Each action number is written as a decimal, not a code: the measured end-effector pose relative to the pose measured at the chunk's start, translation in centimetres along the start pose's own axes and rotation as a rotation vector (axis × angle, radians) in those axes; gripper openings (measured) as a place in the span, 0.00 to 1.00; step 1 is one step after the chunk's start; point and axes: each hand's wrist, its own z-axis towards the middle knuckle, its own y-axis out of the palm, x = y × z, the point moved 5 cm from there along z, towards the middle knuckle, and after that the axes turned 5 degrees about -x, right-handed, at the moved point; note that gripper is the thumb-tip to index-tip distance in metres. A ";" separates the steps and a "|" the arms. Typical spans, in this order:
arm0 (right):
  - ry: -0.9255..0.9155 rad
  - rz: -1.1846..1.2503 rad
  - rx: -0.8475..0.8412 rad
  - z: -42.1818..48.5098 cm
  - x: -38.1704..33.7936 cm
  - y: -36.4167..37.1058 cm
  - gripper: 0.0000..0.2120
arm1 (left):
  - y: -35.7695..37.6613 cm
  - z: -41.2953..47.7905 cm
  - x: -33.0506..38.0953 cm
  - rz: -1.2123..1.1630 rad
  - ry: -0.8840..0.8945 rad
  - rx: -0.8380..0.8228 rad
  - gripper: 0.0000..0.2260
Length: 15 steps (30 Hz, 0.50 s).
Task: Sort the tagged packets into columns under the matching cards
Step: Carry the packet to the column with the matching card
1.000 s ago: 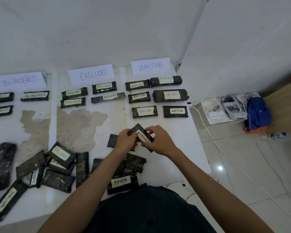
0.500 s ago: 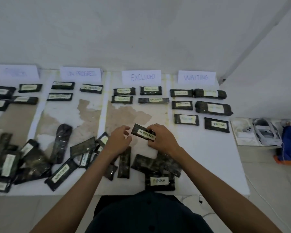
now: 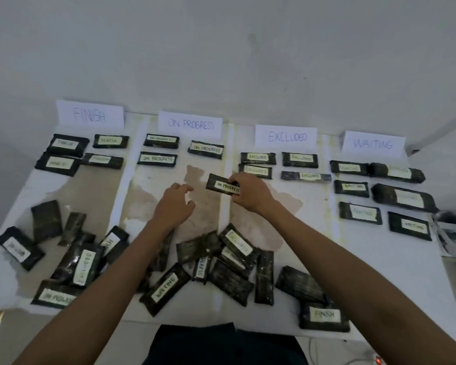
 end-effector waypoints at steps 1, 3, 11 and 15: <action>0.011 -0.018 -0.015 1.5 -0.4 0.3 0.17 | -0.3 0.7 -0.7 0.010 0.002 -0.007 0.19; 0.031 -0.043 -0.038 4.2 -0.8 1.0 0.17 | -0.7 2.3 -2.0 0.038 0.005 -0.032 0.20; 0.057 -0.113 -0.009 13.0 -1.1 4.7 0.19 | -0.6 9.3 -5.5 0.134 -0.008 0.007 0.21; 0.044 -0.085 0.054 14.4 -0.9 5.1 0.19 | -0.7 11.0 -5.7 0.196 0.020 0.082 0.19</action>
